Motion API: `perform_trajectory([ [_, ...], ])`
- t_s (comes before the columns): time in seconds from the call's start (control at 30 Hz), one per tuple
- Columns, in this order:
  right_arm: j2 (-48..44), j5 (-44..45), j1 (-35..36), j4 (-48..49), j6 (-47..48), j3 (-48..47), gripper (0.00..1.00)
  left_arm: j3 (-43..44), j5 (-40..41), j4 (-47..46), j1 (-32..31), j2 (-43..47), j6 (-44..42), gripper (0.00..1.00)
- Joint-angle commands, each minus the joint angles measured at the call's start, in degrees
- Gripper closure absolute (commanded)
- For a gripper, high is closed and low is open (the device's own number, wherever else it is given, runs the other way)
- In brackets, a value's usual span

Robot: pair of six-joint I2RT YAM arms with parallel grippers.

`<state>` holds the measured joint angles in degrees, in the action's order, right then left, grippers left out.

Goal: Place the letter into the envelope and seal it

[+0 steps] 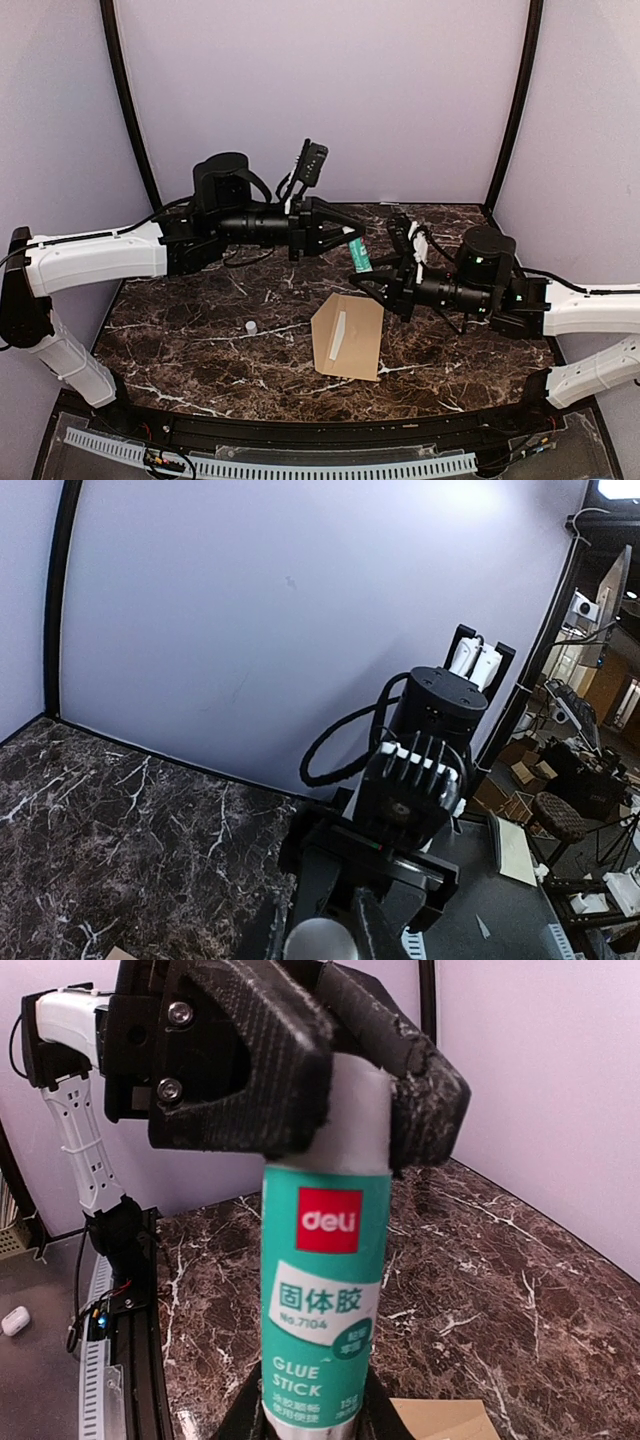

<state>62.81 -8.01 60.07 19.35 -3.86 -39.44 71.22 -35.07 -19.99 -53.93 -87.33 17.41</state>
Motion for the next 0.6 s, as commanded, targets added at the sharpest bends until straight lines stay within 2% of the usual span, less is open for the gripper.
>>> perform_trajectory([
  [0.0,-0.50,-11.56,-0.19,6.41,0.14,-2.22,1.00,0.83,-10.32,1.31,-0.74,-0.74,-3.51,0.98],
  [0.2,-1.50,-23.66,-1.24,7.83,-1.00,-2.85,1.00,0.65,-17.35,0.41,-0.79,-1.24,-4.87,0.98],
  [0.33,-1.96,-26.03,-1.45,7.88,-1.17,-2.80,1.00,0.34,-19.40,-0.42,-0.74,-1.64,-4.66,0.98],
  [0.47,-2.71,-22.97,-1.50,7.16,-1.24,-2.73,1.00,-0.10,-17.24,-0.37,-0.74,-1.33,-4.09,0.98],
  [0.57,-2.48,-13.64,-1.49,4.20,-1.10,-3.74,1.00,0.59,-9.35,2.32,-0.78,-1.27,-3.53,0.98],
])
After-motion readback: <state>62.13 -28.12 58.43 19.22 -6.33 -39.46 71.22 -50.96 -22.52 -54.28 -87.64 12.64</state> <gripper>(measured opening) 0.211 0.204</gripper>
